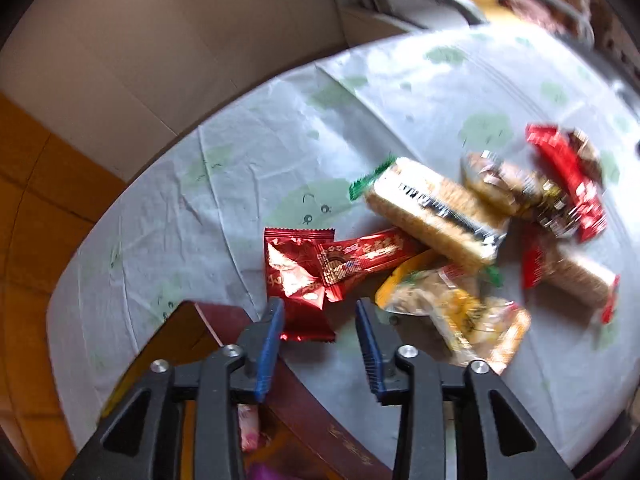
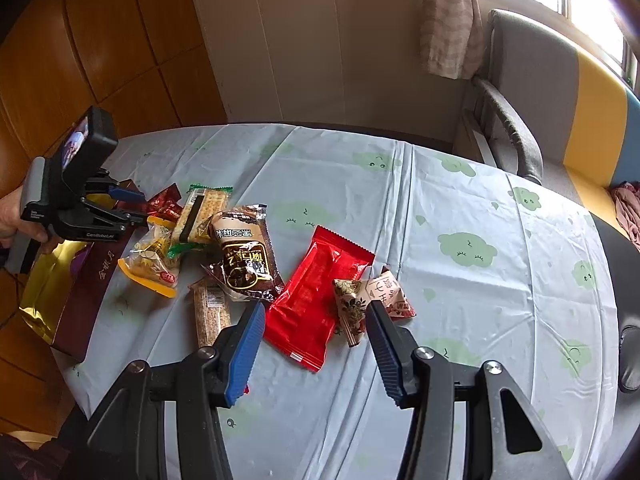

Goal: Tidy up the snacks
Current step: 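Move the left tool to the pile and grasp the red pack, then lift the red pack toward the box with left while right grasps the clear snack bag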

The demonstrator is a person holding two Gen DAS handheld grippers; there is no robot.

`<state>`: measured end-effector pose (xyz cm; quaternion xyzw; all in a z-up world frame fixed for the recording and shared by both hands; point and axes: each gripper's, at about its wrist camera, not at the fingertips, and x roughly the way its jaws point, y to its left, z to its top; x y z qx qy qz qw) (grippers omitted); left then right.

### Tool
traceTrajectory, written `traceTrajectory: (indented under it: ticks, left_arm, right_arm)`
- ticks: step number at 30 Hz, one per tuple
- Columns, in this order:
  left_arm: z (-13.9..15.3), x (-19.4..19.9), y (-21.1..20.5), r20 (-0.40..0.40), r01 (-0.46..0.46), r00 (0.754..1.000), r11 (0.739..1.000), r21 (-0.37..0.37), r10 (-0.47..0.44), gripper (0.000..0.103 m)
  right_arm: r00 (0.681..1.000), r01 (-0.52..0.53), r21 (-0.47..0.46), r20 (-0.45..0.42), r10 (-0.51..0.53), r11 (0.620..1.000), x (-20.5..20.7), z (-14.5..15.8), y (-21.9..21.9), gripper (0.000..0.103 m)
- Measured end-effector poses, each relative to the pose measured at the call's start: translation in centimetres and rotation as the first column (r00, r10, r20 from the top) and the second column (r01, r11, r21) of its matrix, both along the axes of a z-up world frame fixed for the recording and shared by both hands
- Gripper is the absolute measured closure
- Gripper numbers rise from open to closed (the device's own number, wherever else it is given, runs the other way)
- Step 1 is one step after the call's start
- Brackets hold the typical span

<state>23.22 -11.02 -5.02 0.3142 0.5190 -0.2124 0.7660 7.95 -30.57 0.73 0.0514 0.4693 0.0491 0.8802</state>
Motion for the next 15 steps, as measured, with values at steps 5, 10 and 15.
traceTrajectory:
  ticks: [5,10,15]
  left_arm:
    - [-1.8,2.1,-0.4,-0.042,0.026,0.999,0.997,0.074,-0.022,0.063]
    - [-2.8,3.8,-0.8,-0.064,0.022,0.998,0.997,0.075,-0.017,0.061]
    - [-2.5,3.8,-0.2,-0.055,-0.004,0.998,1.0,0.023,0.005,0.064]
  right_arm:
    - [1.0,0.011,0.006,-0.004,-0.011,1.0,0.1,0.0,-0.3,0.05]
    - [1.0,0.011,0.005,0.003,-0.011,1.0,0.0,0.2,-0.3,0.05]
    - [1.0,0.004,-0.004,0.004,-0.004,1.0,0.0,0.2,-0.1,0.05]
